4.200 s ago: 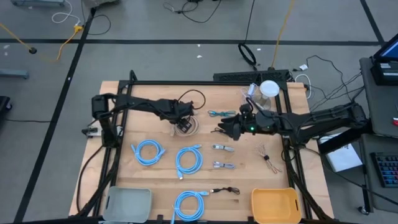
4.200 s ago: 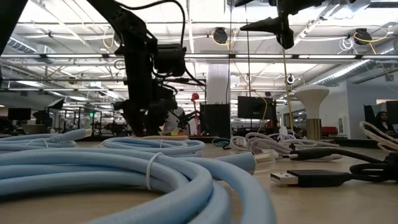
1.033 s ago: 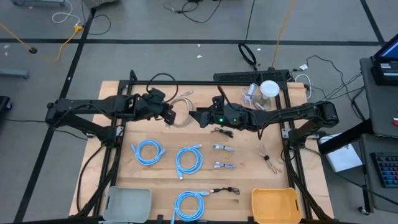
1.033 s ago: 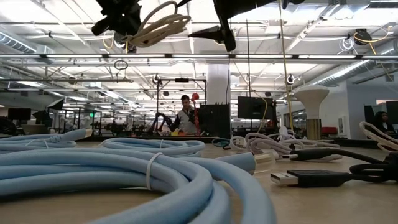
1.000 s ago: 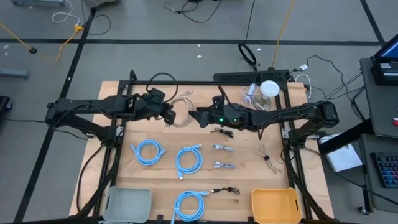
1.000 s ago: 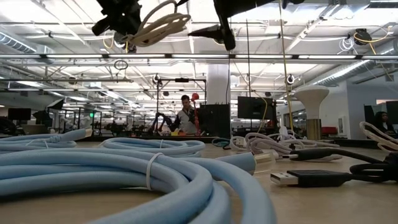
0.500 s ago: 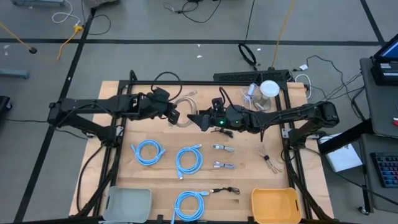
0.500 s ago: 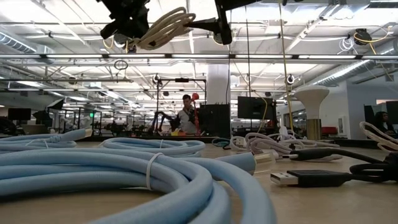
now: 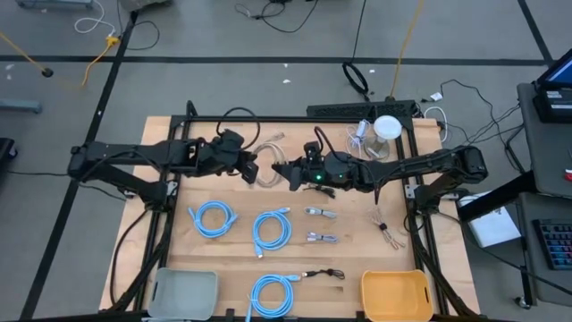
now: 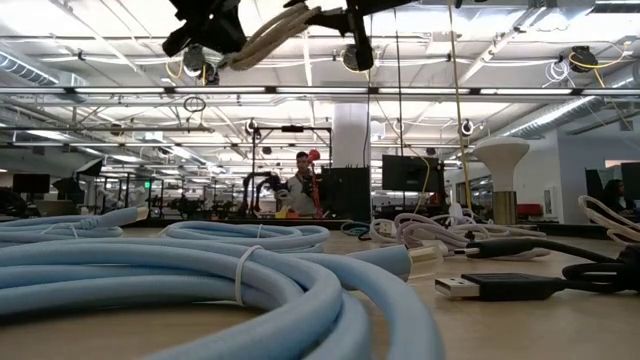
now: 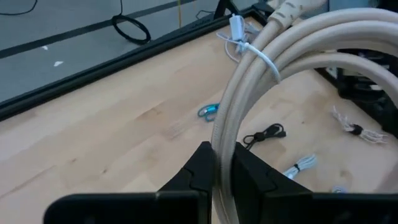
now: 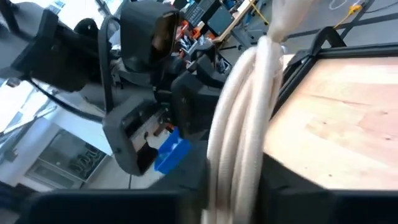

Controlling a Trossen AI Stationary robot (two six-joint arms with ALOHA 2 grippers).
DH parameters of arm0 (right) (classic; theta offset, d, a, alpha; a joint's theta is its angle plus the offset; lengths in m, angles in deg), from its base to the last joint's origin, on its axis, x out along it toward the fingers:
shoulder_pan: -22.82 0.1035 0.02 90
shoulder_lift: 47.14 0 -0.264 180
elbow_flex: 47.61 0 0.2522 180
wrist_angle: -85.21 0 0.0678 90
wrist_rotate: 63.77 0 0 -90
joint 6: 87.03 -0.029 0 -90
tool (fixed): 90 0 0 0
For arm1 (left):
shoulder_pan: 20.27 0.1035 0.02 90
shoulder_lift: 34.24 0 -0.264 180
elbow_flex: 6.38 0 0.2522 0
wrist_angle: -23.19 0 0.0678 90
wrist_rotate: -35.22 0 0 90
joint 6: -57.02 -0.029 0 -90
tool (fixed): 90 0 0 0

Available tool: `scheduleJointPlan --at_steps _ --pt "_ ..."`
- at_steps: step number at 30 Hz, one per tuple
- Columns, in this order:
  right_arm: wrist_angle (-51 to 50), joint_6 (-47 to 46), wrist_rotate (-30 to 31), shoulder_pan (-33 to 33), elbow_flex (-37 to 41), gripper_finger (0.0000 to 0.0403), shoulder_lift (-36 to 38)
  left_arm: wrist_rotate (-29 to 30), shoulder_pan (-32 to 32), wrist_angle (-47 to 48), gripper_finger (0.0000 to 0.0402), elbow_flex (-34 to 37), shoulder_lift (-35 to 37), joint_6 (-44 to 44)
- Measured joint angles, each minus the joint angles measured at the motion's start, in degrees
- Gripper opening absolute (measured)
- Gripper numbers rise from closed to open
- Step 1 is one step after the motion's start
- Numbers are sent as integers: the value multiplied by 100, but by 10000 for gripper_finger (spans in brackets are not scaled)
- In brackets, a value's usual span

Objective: Pick & Place USB Port
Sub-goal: Put the brown HDMI cable into the gray bin

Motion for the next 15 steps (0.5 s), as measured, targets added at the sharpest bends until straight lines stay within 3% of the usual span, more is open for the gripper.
scheduleJointPlan --at_steps 3,7,11,15 --pt "-52 62 -313 -40 0 43 2 -151 -64 -17 31 12 105 -162" --pt "-145 -34 -1374 -247 -11 42 55 -717 -89 142 54 15 459 -283" --pt "-386 -525 -3006 -538 2 33 79 -1308 -103 436 121 -2 1067 -416" --pt "-408 -1328 -5335 -835 4 15 77 -2358 74 544 172 -2 1512 -794"
